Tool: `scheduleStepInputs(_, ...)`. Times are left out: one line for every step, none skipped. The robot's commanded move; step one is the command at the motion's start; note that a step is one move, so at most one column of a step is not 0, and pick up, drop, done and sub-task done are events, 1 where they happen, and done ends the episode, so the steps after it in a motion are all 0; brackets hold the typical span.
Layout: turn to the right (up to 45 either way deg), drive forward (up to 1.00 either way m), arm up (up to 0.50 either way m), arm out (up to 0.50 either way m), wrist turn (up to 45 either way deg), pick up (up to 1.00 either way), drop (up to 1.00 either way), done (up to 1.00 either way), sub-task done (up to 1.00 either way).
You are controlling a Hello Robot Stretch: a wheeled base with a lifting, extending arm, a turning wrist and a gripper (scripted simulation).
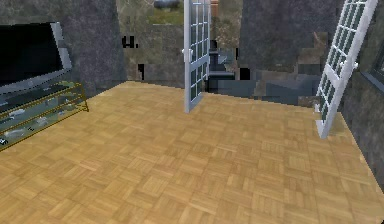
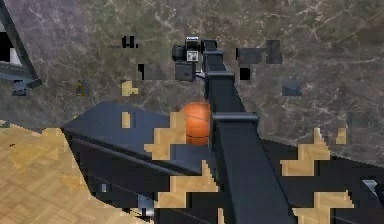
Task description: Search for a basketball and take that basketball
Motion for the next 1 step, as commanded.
scheduleStepInputs(0.0, 0.0, -0.28, 0.0, 0.0, 0.0, 0.0, 0.0, 0.0)
